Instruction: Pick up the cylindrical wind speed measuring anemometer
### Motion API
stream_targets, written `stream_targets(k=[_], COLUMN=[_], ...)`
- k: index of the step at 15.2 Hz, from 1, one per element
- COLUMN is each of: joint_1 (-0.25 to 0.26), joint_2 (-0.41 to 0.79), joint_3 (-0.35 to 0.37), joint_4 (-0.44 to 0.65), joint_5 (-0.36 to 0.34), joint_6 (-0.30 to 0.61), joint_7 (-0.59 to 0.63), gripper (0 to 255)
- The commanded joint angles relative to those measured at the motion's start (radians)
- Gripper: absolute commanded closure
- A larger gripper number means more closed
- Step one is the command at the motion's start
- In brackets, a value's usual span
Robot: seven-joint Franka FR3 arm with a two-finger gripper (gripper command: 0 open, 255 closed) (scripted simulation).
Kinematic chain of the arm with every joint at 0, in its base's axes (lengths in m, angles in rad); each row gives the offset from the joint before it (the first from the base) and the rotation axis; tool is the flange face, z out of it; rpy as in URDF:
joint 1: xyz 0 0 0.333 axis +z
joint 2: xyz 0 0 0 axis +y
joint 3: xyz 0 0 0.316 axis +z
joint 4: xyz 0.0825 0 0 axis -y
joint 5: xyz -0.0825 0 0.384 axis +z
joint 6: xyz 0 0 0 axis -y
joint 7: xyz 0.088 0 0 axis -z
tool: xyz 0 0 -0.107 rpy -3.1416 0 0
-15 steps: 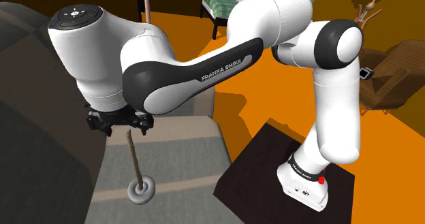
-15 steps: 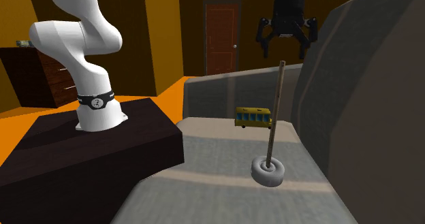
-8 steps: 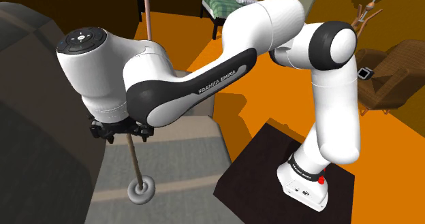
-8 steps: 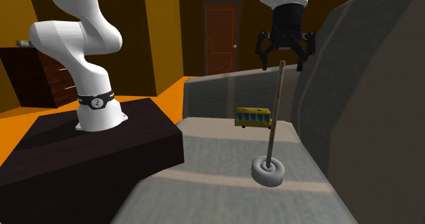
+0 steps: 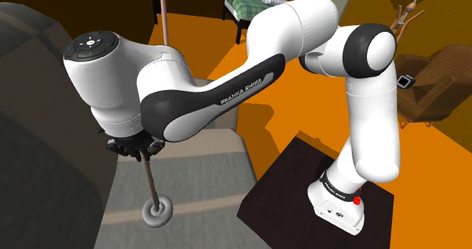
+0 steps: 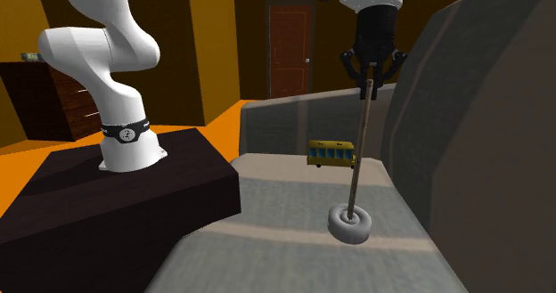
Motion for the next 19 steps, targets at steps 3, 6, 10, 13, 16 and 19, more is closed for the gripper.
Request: stream_targets(k=[3, 6, 10, 13, 16, 19], joint_1=[0.0, 0.002, 0.006, 0.011, 0.019, 0.022], joint_2=[-0.002, -0.013, -0.025, -0.032, -0.037, -0.038], joint_3=[0.002, 0.008, 0.015, 0.019, 0.022, 0.023], joint_4=[0.009, 0.034, 0.072, 0.104, 0.14, 0.154], joint_5=[0.003, 0.015, 0.028, 0.036, 0.042, 0.044], joint_6=[-0.01, -0.041, -0.084, -0.118, -0.153, -0.167], joint_7=[-0.005, -0.018, -0.034, -0.046, -0.058, -0.062], gripper=[255, 255, 255, 255, 255, 255])
